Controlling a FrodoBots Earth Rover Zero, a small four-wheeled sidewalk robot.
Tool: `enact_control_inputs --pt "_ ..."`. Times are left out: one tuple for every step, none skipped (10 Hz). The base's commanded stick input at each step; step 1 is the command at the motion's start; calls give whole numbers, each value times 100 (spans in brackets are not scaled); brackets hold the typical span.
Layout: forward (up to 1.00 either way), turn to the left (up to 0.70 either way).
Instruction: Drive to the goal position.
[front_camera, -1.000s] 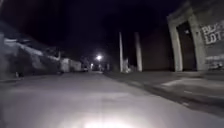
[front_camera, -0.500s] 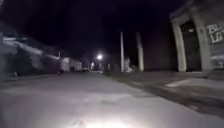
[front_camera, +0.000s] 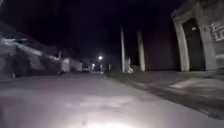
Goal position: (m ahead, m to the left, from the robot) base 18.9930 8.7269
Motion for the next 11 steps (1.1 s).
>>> enact_control_inputs --pt "50 0" --pt "50 0" --pt "50 0" --pt "50 0" --pt "50 0" --pt "50 0" --pt "50 0" --pt "50 0" --pt "50 0" --pt "50 0" --pt "50 0"
